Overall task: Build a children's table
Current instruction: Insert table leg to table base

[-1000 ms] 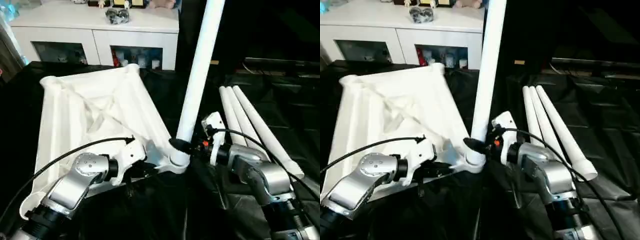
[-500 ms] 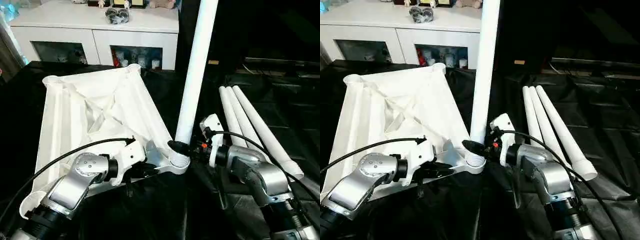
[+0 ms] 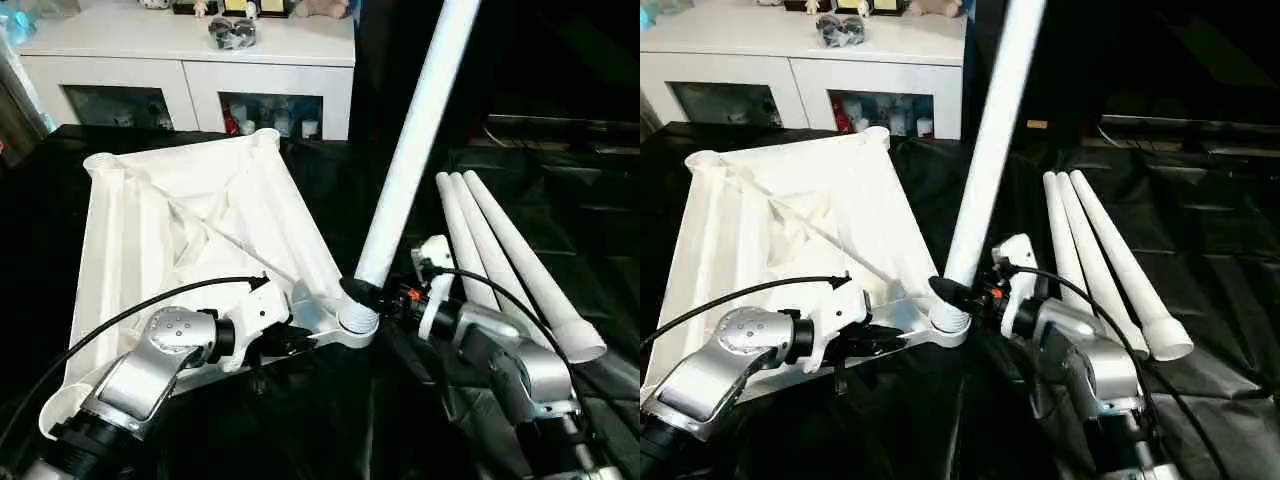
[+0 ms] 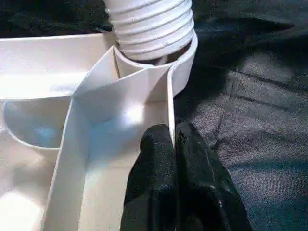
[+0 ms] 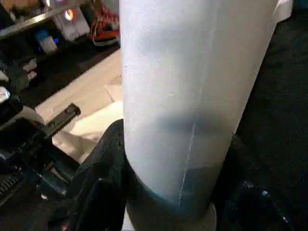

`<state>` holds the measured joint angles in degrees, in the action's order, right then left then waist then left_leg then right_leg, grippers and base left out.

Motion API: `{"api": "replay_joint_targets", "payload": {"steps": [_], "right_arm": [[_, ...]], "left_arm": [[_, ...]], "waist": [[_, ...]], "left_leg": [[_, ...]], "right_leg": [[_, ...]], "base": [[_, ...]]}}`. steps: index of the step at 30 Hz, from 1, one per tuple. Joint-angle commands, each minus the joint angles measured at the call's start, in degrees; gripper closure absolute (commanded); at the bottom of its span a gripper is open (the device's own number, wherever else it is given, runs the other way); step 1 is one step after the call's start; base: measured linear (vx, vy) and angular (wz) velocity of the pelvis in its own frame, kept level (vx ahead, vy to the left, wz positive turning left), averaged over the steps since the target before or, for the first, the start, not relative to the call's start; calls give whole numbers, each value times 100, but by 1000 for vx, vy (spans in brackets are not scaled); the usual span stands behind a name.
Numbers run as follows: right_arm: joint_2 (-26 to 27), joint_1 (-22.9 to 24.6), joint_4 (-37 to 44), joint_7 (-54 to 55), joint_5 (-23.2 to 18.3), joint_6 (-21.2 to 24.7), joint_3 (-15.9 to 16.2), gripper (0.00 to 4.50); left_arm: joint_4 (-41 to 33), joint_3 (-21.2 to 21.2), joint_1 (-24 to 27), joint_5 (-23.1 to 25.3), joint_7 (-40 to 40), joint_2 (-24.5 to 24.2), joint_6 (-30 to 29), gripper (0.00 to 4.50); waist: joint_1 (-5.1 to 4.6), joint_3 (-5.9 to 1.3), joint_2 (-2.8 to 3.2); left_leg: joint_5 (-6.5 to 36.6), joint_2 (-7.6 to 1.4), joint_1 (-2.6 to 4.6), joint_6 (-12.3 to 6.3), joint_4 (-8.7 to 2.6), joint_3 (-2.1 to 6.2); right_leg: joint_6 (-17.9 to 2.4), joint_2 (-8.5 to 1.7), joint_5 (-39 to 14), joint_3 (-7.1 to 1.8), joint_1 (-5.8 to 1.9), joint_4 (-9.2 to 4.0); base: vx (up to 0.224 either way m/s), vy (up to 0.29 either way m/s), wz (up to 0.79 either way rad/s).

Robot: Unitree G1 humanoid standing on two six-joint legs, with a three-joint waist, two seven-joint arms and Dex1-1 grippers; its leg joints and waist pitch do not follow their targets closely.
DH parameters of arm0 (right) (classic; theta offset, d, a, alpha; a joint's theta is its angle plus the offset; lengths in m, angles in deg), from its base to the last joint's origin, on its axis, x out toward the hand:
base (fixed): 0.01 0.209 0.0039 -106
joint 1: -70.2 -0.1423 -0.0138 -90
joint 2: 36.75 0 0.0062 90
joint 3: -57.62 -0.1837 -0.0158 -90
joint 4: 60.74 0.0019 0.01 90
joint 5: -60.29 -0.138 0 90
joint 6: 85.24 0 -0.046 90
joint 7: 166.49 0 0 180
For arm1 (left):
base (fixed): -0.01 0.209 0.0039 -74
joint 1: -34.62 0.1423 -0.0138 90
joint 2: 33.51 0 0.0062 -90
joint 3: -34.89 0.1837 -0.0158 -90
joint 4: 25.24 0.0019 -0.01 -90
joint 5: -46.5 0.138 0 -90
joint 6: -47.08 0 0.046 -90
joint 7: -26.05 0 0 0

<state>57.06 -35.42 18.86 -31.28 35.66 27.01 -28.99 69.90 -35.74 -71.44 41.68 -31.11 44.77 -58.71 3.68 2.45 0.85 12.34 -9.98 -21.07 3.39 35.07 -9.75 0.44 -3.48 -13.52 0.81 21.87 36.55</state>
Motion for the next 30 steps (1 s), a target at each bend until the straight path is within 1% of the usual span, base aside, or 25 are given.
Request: {"api": "replay_joint_targets", "payload": {"steps": [1,4,6,9,10,12,15,16,17,18,21,25,28,29,30], "right_arm": [[-29,176,-242,112,81,-76,-182,262],[-8,343,-235,89,90,-312,-209,262],[16,436,-204,130,119,-461,-238,262],[-18,512,-151,119,223,-640,-172,262],[-26,540,-113,114,248,-674,-148,262],[-41,590,-11,131,315,-742,-93,262],[-178,604,126,151,585,-930,115,262],[-199,598,126,139,618,-969,147,262],[-206,589,129,127,620,-979,157,262],[-208,573,125,101,605,-999,173,262],[-243,552,139,59,623,-993,221,262],[-419,454,119,-227,724,-942,448,262],[-479,415,88,-332,751,-940,530,262],[-520,382,62,-424,770,-936,585,262],[-553,355,44,-499,781,-932,630,262]], "left_arm": [[17,-14,12,-65,-2,72,115,450],[75,-34,8,-30,39,69,149,450],[96,-46,7,-31,48,75,155,450],[130,-50,3,-20,58,86,171,450],[144,-49,0,-15,59,88,178,450],[175,-46,-12,-5,63,94,192,450],[230,-38,-46,18,75,104,218,450],[240,-39,-51,23,77,105,223,450],[247,-37,-55,27,78,107,225,450],[260,-36,-58,37,77,108,234,450],[271,-35,-59,46,76,106,241,450],[304,-27,-61,73,68,93,273,450],[322,-28,-64,77,65,95,288,450],[337,-28,-68,82,61,98,300,450],[347,-26,-69,85,55,98,310,450]], "waist": [[-25,-255,0],[-20,-251,6],[-17,-258,8],[-15,-261,11],[-17,-260,13],[-18,-260,4],[-8,-254,1],[-5,-254,3],[-8,-253,5],[-6,-252,-7],[-3,-255,0],[1,-253,-12],[14,-258,-28],[14,-258,-42],[16,-256,-39]], "left_leg": [[1043,-289,59,64,-526,89],[1071,-292,68,55,-531,84],[1008,-291,64,26,-532,82],[968,-295,76,-3,-530,72],[950,-293,65,-17,-536,77],[926,-292,58,-30,-536,76],[922,-290,58,-20,-540,75],[931,-288,64,-21,-538,72],[956,-290,66,-23,-540,71],[989,-290,63,-30,-541,71],[950,-295,58,-46,-544,76],[944,-295,61,-75,-537,70],[850,-293,51,-115,-530,68],[822,-293,50,-129,-526,64],[817,-291,46,-131,-527,66]], "right_leg": [[-1251,-397,-636,-224,-162,-488],[-1236,-399,-695,-223,-152,-504],[-1226,-399,-666,-222,-159,-504],[-1233,-394,-585,-221,-150,-508],[-1232,-395,-574,-219,-163,-505],[-1210,-394,-572,-217,-166,-508],[-1151,-394,-695,-214,-165,-522],[-1139,-394,-715,-218,-160,-525],[-1133,-395,-745,-222,-156,-527],[-1130,-400,-815,-228,-156,-533],[-1126,-400,-783,-225,-157,-530],[-1131,-397,-779,-224,-156,-530],[-1131,-400,-713,-220,-168,-522],[-1137,-398,-679,-220,-166,-522],[-1137,-398,-687,-218,-169,-517]], "base": [[0,0,0],[0,0,0],[0,0,0],[0,0,0],[0,0,0],[0,0,0],[0,0,0],[0,0,0],[0,0,0],[0,0,0],[0,0,0],[0,0,0],[0,0,0],[0,0,0],[0,0,0]]}}
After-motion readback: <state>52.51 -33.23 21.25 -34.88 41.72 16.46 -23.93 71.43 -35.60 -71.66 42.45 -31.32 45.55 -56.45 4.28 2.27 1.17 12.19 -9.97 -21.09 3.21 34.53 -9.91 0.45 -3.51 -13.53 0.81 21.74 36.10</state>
